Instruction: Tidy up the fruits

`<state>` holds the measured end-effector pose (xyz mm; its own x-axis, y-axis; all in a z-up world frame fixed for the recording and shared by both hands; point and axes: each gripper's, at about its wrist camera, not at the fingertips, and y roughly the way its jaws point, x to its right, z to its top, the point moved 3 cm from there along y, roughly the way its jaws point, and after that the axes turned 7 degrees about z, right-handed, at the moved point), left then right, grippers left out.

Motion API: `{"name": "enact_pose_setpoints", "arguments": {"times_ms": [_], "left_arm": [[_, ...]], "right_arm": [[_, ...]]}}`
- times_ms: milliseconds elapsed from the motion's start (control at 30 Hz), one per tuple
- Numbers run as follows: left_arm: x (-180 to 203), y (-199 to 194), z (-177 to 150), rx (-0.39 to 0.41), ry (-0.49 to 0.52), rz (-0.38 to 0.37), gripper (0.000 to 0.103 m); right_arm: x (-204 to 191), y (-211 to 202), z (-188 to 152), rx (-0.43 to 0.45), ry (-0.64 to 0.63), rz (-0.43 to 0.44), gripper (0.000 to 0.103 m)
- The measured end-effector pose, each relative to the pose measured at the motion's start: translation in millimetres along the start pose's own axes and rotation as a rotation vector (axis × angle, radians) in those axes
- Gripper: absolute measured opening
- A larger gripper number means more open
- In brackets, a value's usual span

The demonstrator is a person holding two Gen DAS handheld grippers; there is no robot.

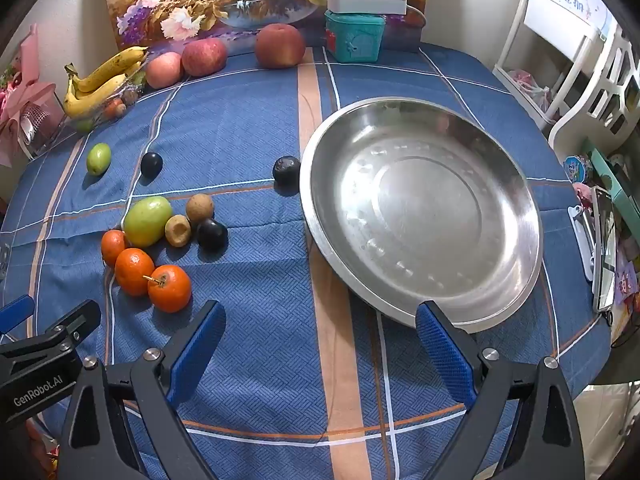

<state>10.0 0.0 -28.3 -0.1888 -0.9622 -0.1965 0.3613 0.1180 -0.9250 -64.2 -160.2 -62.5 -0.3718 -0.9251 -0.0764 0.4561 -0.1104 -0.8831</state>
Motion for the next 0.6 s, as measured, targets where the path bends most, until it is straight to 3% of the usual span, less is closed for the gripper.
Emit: {"name": "enact_pose_setpoints", "arguments": {"times_ms": [600], "left_arm": [[-0.2,0.3,-0.9,0.0,0.001,-0.003,0.103]], "right_arm": [[0.7,0.9,0.0,-0.002,0.001,0.001,0.096]]}}
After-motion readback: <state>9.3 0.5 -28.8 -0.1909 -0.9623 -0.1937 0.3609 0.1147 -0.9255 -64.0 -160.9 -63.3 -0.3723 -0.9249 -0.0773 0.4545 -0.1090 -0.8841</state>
